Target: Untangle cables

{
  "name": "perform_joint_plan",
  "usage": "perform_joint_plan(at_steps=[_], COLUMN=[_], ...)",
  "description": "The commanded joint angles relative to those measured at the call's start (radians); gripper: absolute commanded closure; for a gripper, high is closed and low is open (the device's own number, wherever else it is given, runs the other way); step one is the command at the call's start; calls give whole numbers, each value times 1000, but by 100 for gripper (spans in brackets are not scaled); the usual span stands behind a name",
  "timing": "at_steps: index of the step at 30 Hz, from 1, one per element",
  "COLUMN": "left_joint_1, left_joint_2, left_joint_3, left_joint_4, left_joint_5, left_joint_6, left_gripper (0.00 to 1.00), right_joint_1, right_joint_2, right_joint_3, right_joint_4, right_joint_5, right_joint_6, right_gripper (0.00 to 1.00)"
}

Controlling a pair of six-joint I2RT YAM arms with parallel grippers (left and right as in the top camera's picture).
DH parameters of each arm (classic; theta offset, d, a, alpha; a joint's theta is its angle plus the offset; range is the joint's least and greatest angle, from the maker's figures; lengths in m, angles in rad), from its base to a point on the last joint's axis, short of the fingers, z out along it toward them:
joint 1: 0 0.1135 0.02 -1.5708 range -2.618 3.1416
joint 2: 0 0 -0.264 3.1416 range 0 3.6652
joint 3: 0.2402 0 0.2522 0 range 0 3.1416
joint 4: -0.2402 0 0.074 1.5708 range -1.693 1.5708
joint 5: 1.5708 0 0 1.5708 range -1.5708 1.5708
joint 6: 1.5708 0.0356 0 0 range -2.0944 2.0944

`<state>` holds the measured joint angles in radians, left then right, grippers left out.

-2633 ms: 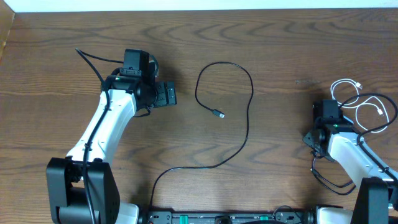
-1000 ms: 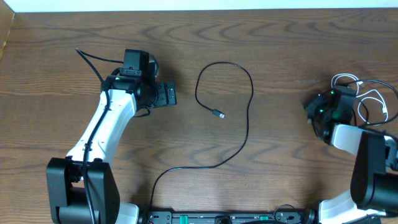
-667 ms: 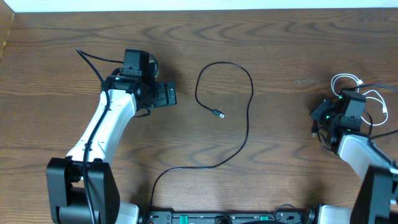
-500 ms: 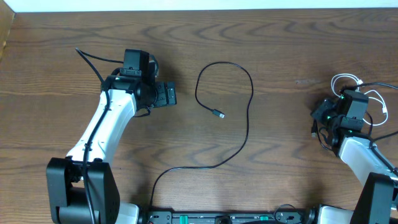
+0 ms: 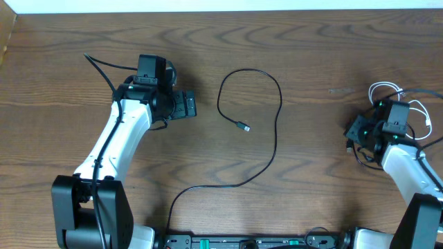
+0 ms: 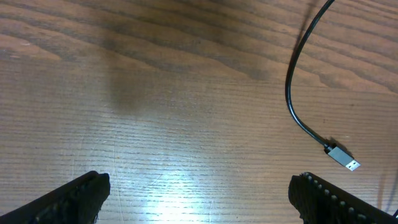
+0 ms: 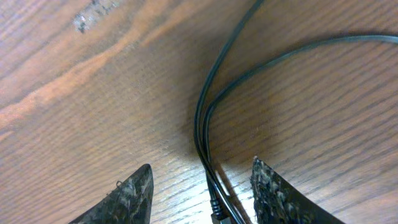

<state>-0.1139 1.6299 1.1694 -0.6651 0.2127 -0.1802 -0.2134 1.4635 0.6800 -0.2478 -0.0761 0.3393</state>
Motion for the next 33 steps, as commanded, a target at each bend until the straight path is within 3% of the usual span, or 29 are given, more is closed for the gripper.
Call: perform_joint_plan(at_steps=[1, 6, 18, 21, 23, 24, 33], left_joint_1=[2, 2, 2, 2, 2, 2, 2], left_joint_2=[3, 3, 3, 3, 3, 3, 3], left_joint_3=[7, 7, 7, 7, 7, 7, 7], left_joint_4=[-1, -1, -1, -1, -1, -1, -1], left_joint_5=[11, 11, 11, 11, 11, 11, 11], left_joint_6=[0, 0, 0, 0, 0, 0, 0], left_gripper=[2, 2, 2, 2, 2, 2, 2], right_joint_1=[-1, -1, 13, 27, 34, 35, 36], right_joint_2=[-3, 7, 249, 339, 392, 409, 429], right_joint_3=[47, 57, 243, 290, 314, 320, 340], right_joint_4=[-40, -60, -308, -360, -376, -376, -322], right_joint_5=[26, 63, 50, 36, 37, 38, 40], right_joint_6=[-28, -69, -114, -124, -136, -136, -136], right_gripper=[54, 66, 58, 48, 24, 1, 1])
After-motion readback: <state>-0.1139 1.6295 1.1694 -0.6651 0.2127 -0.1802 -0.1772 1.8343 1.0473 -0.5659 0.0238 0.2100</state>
